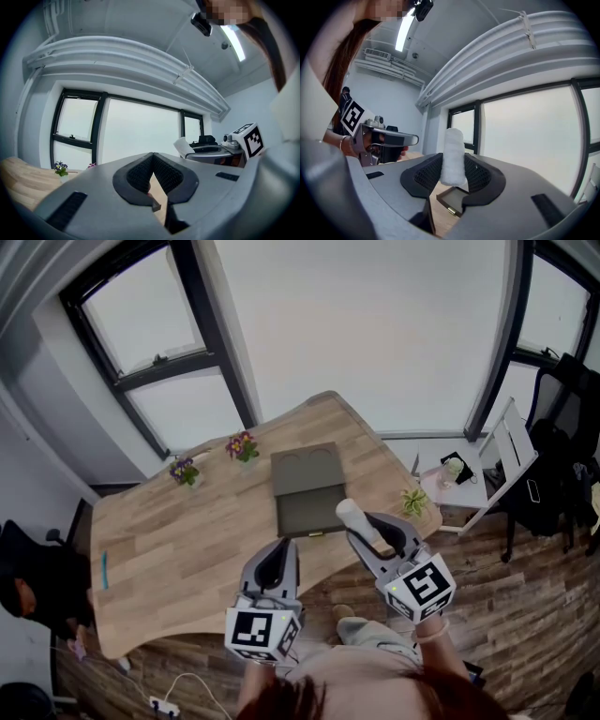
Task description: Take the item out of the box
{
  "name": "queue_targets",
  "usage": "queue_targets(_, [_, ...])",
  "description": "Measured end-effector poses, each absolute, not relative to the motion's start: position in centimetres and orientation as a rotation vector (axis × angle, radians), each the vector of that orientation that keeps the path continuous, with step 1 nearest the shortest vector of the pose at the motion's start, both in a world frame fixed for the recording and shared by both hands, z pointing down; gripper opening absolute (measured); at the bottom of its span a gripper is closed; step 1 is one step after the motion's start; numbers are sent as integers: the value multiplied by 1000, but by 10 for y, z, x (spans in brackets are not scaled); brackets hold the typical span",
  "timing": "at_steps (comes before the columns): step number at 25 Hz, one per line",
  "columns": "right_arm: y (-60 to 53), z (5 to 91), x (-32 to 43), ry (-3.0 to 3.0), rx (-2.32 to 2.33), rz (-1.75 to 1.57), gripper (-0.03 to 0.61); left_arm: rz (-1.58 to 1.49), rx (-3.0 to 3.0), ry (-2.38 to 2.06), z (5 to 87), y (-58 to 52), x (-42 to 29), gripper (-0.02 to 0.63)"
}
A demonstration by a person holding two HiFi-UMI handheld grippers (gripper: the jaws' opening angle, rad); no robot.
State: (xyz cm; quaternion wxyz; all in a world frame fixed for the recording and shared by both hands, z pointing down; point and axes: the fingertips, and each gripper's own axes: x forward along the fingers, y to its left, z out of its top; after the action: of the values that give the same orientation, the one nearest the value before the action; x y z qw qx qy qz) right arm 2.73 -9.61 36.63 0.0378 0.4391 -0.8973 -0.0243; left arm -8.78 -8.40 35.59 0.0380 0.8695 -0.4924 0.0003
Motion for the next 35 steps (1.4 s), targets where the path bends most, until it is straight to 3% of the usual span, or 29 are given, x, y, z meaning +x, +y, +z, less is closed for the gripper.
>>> queue_targets(35, [-140,378,35,-2746,1304,-48,133,83,2634,-1509,368,-134,-75,0])
